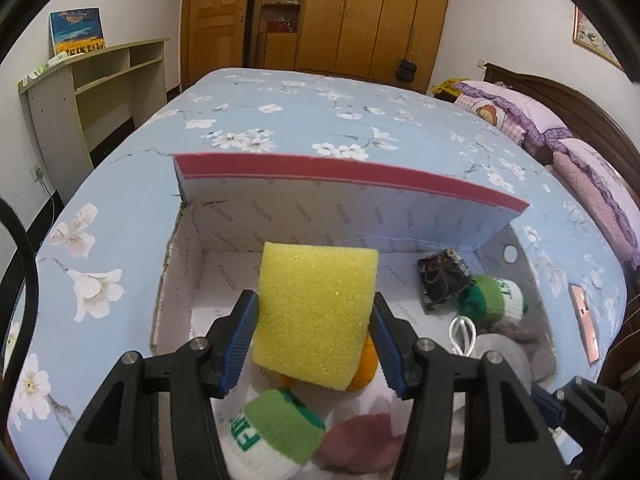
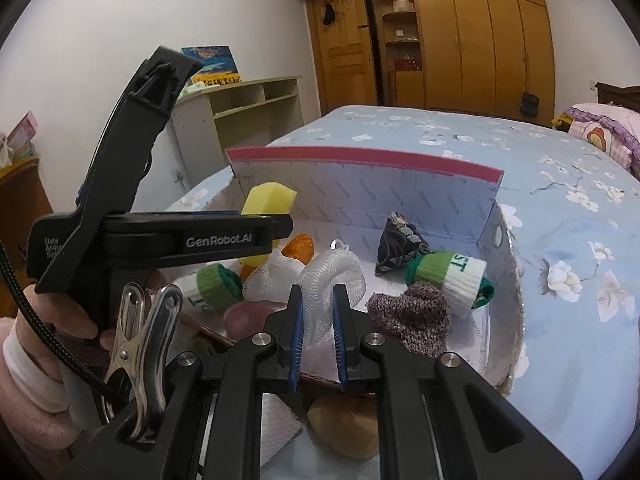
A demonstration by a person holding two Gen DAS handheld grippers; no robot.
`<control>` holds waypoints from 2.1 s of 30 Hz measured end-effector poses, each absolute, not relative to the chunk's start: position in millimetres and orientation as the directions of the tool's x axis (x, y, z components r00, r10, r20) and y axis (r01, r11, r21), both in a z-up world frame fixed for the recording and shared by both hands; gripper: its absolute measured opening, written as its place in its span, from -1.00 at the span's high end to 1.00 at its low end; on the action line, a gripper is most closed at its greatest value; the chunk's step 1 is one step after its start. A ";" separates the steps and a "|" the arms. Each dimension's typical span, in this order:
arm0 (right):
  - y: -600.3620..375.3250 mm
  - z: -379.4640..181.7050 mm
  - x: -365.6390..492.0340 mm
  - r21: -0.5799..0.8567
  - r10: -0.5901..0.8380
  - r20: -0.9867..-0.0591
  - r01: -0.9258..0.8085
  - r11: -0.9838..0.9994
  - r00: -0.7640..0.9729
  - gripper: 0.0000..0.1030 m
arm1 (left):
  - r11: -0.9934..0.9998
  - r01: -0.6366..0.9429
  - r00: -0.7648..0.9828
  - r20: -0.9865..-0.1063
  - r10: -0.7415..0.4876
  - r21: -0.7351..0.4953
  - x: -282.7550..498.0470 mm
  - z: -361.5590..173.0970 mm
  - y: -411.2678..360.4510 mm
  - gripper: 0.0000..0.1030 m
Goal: Organize soft objects
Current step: 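Lower the sponge and bag into the box and open both grippers, then withdraw both grippers from the box over the white knit cloth and blue mask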
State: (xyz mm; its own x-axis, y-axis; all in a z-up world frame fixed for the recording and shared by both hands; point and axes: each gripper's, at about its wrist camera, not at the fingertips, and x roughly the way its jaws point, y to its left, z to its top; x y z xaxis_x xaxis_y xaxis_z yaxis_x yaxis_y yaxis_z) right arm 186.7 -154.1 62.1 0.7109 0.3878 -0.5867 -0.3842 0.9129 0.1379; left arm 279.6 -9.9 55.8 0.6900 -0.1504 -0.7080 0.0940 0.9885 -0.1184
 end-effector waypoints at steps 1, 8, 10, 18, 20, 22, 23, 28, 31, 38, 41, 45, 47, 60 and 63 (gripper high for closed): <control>-154.0 60.0 188.7 0.142 0.389 -0.590 -0.384 0.912 0.707 0.72 | 0.989 0.093 0.690 -0.708 -0.149 -0.117 281.3 53.9 -9.9 -0.14; -158.5 42.4 201.1 0.184 0.392 -0.619 -0.359 0.915 0.681 0.72 | 0.991 0.084 0.685 -0.716 -0.135 -0.107 292.3 44.0 -9.4 -0.14; -160.2 39.1 202.9 0.189 0.393 -0.621 -0.357 0.915 0.678 0.72 | 0.991 0.084 0.688 -0.714 -0.130 -0.100 293.1 42.9 -10.6 -0.14; -163.7 35.0 205.3 0.205 0.403 -0.614 -0.356 0.912 0.679 0.72 | 0.991 0.095 0.686 -0.715 -0.135 -0.096 294.1 40.2 -12.7 -0.17; -164.4 33.7 204.2 0.205 0.404 -0.613 -0.357 0.911 0.679 0.69 | 0.991 0.095 0.685 -0.716 -0.134 -0.094 294.5 40.8 -12.5 -0.18; -164.9 33.7 203.9 0.204 0.404 -0.612 -0.358 0.911 0.680 0.67 | 0.991 0.094 0.684 -0.717 -0.134 -0.095 294.5 41.0 -12.7 -0.18; -165.4 33.3 203.9 0.204 0.404 -0.612 -0.358 0.911 0.680 0.65 | 0.991 0.095 0.684 -0.717 -0.134 -0.094 294.5 41.1 -12.8 -0.18; -163.0 34.9 202.5 0.209 0.408 -0.599 -0.357 0.910 0.689 0.44 | 0.990 0.101 0.685 -0.715 -0.141 -0.099 289.5 45.2 -13.7 -0.18; -163.5 37.2 201.4 0.206 0.403 -0.592 -0.352 0.913 0.698 0.36 | 0.989 0.110 0.692 -0.706 -0.151 -0.104 284.7 50.3 -13.8 -0.19; -167.8 40.3 195.6 0.225 0.403 -0.578 -0.336 0.915 0.710 0.31 | 0.989 0.113 0.701 -0.697 -0.150 -0.099 272.4 59.9 -14.8 -0.19; -167.6 42.9 192.6 0.222 0.400 -0.575 -0.334 0.916 0.714 0.29 | 0.989 0.120 0.702 -0.697 -0.149 -0.090 266.3 63.7 -15.8 -0.19; -169.3 48.5 187.6 0.213 0.397 -0.564 -0.337 0.917 0.724 0.25 | 0.988 0.132 0.712 -0.686 -0.148 -0.077 253.4 72.6 -17.3 -0.19; -169.6 51.7 185.6 0.209 0.392 -0.560 -0.334 0.919 0.730 0.21 | 0.987 0.137 0.715 -0.682 -0.154 -0.079 247.8 75.8 -16.5 -0.19; -182.4 70.8 155.0 0.173 0.358 -0.551 -0.317 0.933 0.754 0.14 | 0.981 0.152 0.709 -0.678 -0.194 -0.122 202.5 90.9 -20.1 -0.19; -185.7 74.6 149.7 0.173 0.355 -0.543 -0.312 0.934 0.761 0.14 | 0.981 0.155 0.707 -0.680 -0.194 -0.119 192.5 92.6 -22.5 -0.19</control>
